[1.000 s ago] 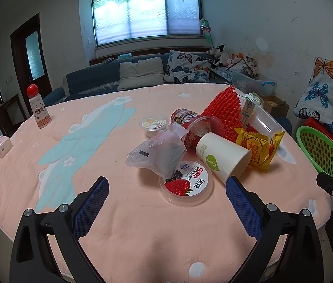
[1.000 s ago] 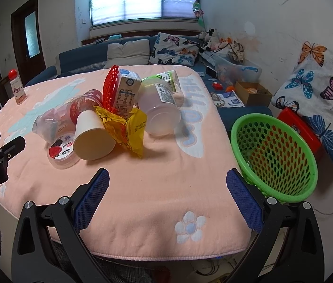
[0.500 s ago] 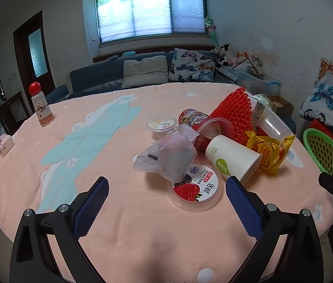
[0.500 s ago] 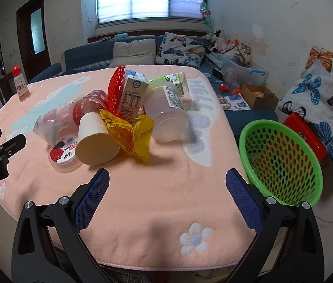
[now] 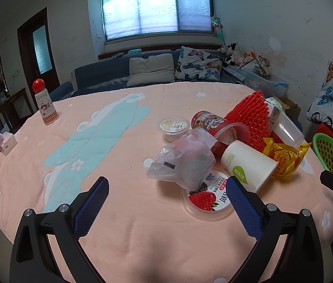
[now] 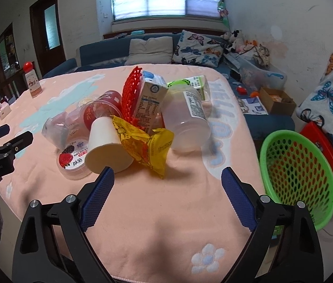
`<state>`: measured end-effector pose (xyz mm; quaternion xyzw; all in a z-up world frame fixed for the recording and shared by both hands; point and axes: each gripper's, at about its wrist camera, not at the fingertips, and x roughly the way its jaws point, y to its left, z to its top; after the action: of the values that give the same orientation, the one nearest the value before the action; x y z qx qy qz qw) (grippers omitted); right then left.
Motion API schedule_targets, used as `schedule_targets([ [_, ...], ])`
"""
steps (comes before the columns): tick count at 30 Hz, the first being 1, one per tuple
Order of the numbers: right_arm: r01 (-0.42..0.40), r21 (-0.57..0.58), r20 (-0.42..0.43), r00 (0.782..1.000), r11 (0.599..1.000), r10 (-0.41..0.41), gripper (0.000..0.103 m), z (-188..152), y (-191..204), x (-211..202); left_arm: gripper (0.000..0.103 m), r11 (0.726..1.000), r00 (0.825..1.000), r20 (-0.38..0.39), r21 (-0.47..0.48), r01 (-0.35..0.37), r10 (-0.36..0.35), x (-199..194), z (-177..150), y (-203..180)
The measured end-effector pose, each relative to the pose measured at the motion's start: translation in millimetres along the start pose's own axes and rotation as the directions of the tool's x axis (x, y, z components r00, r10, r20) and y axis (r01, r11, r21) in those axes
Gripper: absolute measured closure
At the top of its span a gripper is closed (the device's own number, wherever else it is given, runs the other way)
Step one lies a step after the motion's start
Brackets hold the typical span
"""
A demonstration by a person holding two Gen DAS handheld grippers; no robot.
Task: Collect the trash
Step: 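Grasp the yellow snack wrapper with the right gripper while the left grasps the clear plastic bag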
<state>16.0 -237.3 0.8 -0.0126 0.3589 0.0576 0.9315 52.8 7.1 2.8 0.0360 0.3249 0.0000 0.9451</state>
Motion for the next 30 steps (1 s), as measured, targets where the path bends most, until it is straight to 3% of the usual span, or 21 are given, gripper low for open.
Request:
schedule_targets([
  [10, -0.105, -0.071, -0.025, 0.994, 0.992, 0.103, 0.029, 26.4, 7.9, 16.5, 0.007, 1.0, 1.0, 0.007, 0.0, 0.006, -0.006, 5.9, 2.1, 18.1],
  [17, -0.149, -0.156, -0.049, 0.989, 0.976, 0.143, 0.037, 40.8, 28.7, 35.9, 0.007, 0.999, 0.998, -0.014, -0.001, 0.054, -0.054, 16.8, 2.8, 25.1],
  [25, -0.147, -0.186, -0.099, 0.986, 0.971, 0.131, 0.048, 46.7, 34.3, 67.6, 0.007, 0.991, 0.99, -0.061, 0.015, 0.132, -0.131, 42.6, 10.8, 22.2],
  [30, -0.142, -0.181, -0.126, 0.985, 0.973, 0.12, 0.054, 43.9, 29.0, 78.3, 0.007, 0.983, 0.988, -0.06, 0.103, 0.151, -0.146, 58.3, 18.5, 9.0],
])
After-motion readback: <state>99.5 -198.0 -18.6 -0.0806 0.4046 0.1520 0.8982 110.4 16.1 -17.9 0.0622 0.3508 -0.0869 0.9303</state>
